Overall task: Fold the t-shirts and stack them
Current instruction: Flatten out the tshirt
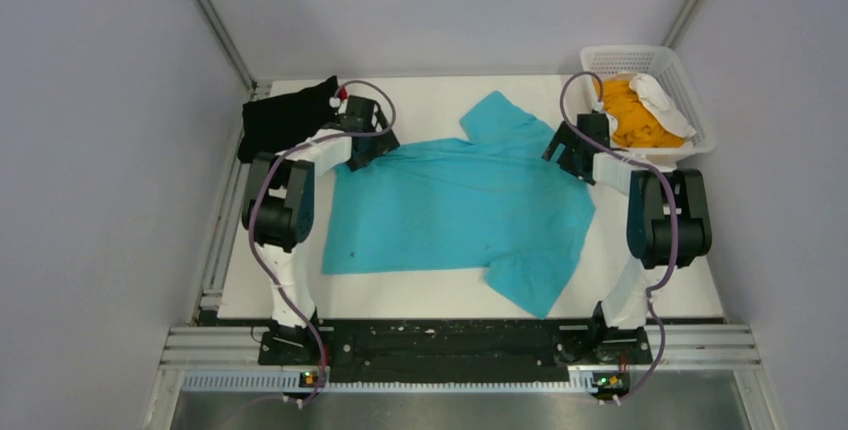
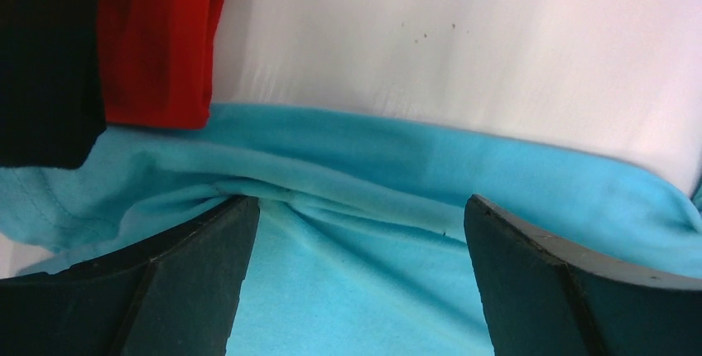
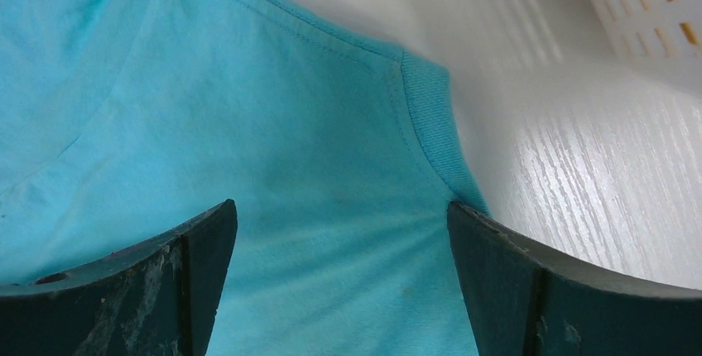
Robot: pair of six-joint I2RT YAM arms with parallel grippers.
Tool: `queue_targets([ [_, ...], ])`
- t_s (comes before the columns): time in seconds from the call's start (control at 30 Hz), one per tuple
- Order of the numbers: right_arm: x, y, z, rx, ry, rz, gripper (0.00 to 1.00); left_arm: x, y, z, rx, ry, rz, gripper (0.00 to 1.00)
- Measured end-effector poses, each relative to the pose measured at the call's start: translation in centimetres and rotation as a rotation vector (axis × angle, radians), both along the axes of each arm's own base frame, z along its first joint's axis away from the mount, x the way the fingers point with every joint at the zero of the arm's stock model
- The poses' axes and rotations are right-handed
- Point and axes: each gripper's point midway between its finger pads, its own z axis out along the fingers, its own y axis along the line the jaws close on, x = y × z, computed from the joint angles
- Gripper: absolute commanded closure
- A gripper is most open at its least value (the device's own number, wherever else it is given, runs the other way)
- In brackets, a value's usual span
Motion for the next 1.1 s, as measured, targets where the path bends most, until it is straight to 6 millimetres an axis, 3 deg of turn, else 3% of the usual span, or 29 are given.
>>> queue_targets([
  [0.1,-0.7,0.3,0.2,-0.007,0.007,0.04,0.04,-1.1,-0.2,0.2,-0.019,-0.013,-0.018,0.01],
  [0.27,-1.1,3.5,2.2,-0.061,-0.025,0.197,0.04,-6.6,0.0,0.7,-0.006,0.029,-0.047,0.01],
  [0.37,0.7,7.6,4.8,-0.082,-0.113,0.327,0.04,-8.6,-0.3,2.5,-0.003,0.004,-0.066,0.01],
  [0.47,3.9,12.1,8.1,-0.078,-0.227,0.435,0.04,-9.7,-0.9,4.3,-0.015,-0.041,-0.086,0.01],
  [0.57,7.4,15.2,9.4,-0.059,-0.301,0.491,0.05,-10.5,-1.1,4.4,-0.022,-0.047,-0.098,0.01],
  [0.67,10.1,16.6,7.5,-0.043,-0.298,0.511,0.05,-11.7,-1.2,2.9,-0.024,-0.017,-0.103,0.01],
  [0.87,12.6,17.3,1.2,-0.04,-0.197,0.508,0.05,-13.5,-1.1,0.5,-0.019,0.053,-0.105,0.01],
  [0.97,14.2,16.9,1.1,-0.069,-0.197,0.468,0.05,-13.8,-1.2,-0.2,-0.023,0.068,-0.1,0.01],
  [1.1,14.8,14.9,0.5,-0.117,-0.164,0.37,0.06,-13.7,-1.3,-0.4,-0.031,0.071,-0.089,0.01],
])
